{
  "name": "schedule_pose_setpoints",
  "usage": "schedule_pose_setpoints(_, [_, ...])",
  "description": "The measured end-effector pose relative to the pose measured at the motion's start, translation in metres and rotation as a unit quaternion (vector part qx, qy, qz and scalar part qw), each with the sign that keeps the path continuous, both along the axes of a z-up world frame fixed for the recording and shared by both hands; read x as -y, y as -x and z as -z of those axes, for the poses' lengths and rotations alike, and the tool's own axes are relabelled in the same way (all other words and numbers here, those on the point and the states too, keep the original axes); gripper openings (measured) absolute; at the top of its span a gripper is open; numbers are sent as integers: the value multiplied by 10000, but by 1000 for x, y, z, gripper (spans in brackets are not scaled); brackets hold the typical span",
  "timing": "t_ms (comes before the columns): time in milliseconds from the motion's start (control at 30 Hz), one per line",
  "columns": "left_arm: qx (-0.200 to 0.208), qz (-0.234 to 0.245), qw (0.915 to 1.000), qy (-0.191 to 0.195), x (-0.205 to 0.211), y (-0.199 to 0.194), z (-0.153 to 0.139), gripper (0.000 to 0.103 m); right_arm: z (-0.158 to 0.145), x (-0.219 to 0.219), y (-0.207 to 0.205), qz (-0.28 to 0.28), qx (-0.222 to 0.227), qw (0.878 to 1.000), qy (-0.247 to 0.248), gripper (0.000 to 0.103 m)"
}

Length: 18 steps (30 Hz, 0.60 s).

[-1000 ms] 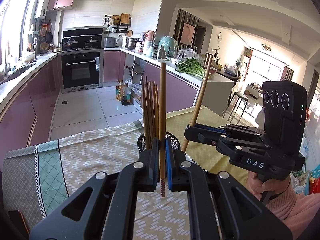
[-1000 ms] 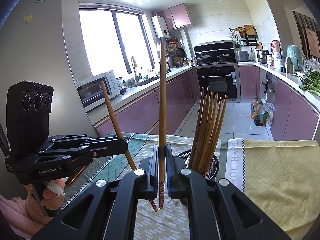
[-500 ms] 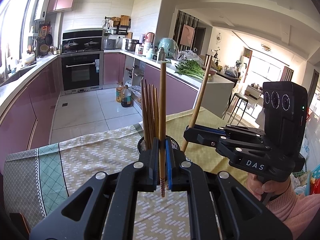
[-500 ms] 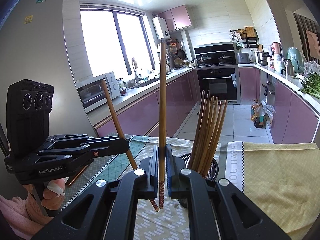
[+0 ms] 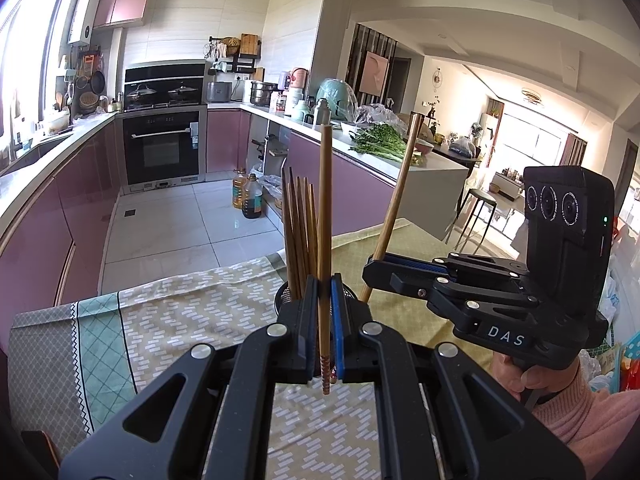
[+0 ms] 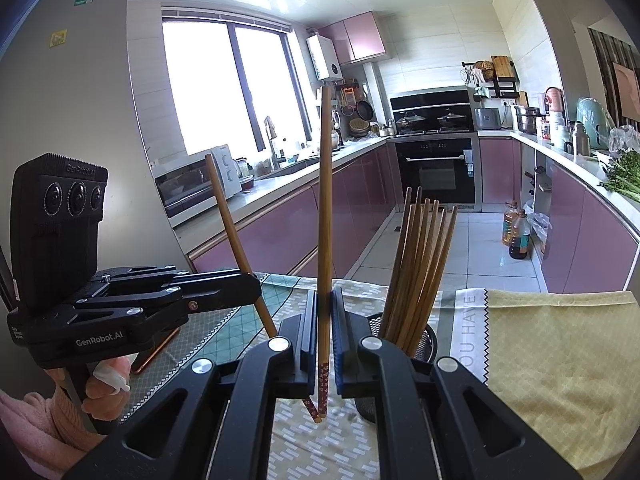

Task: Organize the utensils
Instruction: 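Move the left gripper's chopstick over the mesh cup while the right gripper does likewise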

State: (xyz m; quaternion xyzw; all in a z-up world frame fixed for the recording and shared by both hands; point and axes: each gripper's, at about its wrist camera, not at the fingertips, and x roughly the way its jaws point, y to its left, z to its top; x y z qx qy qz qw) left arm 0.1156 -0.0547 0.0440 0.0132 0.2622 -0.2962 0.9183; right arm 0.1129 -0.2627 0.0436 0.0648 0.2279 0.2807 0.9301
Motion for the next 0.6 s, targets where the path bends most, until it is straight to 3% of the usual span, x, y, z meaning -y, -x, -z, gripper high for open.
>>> schedule_pose_setpoints(600, [241, 22, 9997, 97, 3, 0, -16, 7, -11, 15, -8, 55, 221, 9997, -107, 6])
